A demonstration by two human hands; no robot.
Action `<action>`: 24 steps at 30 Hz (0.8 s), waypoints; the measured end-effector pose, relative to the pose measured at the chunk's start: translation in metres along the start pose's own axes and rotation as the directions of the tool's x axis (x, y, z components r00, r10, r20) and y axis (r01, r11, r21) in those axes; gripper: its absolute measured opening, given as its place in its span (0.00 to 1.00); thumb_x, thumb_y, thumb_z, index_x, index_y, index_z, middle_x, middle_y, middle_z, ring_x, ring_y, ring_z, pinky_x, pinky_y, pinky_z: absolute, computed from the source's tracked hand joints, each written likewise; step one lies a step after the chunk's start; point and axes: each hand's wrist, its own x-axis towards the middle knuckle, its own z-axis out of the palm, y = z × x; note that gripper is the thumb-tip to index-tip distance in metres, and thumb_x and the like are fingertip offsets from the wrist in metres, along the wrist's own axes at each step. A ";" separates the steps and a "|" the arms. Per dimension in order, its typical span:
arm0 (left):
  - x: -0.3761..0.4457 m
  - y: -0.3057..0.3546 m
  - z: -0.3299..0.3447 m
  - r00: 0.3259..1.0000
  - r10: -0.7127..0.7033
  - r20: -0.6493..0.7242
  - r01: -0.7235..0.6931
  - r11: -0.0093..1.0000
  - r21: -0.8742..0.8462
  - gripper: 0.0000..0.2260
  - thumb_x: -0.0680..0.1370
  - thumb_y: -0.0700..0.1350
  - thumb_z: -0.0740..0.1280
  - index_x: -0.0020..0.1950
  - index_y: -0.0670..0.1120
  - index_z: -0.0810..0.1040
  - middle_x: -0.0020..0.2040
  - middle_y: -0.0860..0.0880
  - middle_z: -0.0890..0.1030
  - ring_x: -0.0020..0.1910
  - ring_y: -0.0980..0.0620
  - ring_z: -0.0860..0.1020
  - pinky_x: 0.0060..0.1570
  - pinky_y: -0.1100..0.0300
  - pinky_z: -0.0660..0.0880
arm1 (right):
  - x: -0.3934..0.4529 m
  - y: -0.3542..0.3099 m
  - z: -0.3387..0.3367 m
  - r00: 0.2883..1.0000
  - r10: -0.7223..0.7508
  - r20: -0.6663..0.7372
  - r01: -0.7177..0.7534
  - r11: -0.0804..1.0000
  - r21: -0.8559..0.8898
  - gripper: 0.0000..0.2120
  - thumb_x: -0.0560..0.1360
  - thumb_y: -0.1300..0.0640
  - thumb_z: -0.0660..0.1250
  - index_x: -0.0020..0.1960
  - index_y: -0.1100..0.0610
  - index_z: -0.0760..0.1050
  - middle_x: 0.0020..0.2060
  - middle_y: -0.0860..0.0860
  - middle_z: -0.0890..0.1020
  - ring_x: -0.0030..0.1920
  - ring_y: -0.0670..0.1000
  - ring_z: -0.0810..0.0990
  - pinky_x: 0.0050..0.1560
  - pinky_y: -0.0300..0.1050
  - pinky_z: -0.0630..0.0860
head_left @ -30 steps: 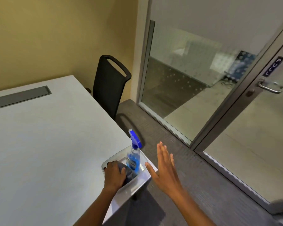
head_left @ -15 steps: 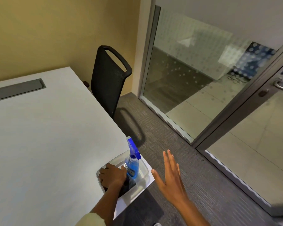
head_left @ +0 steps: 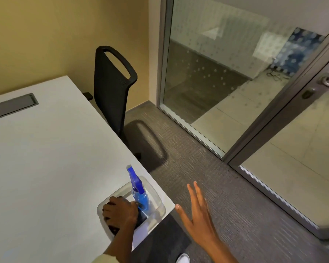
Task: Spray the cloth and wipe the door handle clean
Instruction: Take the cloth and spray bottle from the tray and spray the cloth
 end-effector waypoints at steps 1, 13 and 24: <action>-0.002 0.001 -0.001 1.000 -0.005 -0.001 0.005 1.000 -0.013 0.31 0.75 0.54 0.73 0.68 0.38 0.65 0.68 0.34 0.70 0.67 0.34 0.71 0.68 0.42 0.71 | 0.000 0.002 -0.001 1.000 -0.006 0.005 0.006 1.000 0.010 0.36 0.74 0.28 0.49 0.76 0.37 0.39 0.77 0.37 0.35 0.76 0.42 0.42 0.76 0.59 0.53; -0.012 -0.005 -0.024 1.000 0.023 0.004 -0.020 0.936 -0.353 0.21 0.78 0.42 0.72 0.67 0.37 0.71 0.63 0.36 0.78 0.60 0.37 0.78 0.67 0.43 0.75 | 0.021 -0.029 0.008 0.973 -0.106 0.203 0.086 0.991 0.103 0.36 0.75 0.33 0.57 0.75 0.37 0.42 0.79 0.42 0.51 0.73 0.42 0.57 0.68 0.40 0.61; -0.006 -0.049 -0.024 1.000 0.007 -0.004 -0.009 0.818 -0.575 0.18 0.75 0.49 0.75 0.55 0.44 0.69 0.49 0.42 0.79 0.44 0.45 0.79 0.43 0.57 0.75 | 0.049 -0.095 0.036 0.916 -0.261 0.304 0.206 0.957 0.202 0.37 0.75 0.43 0.66 0.77 0.49 0.51 0.76 0.48 0.62 0.71 0.48 0.67 0.57 0.27 0.65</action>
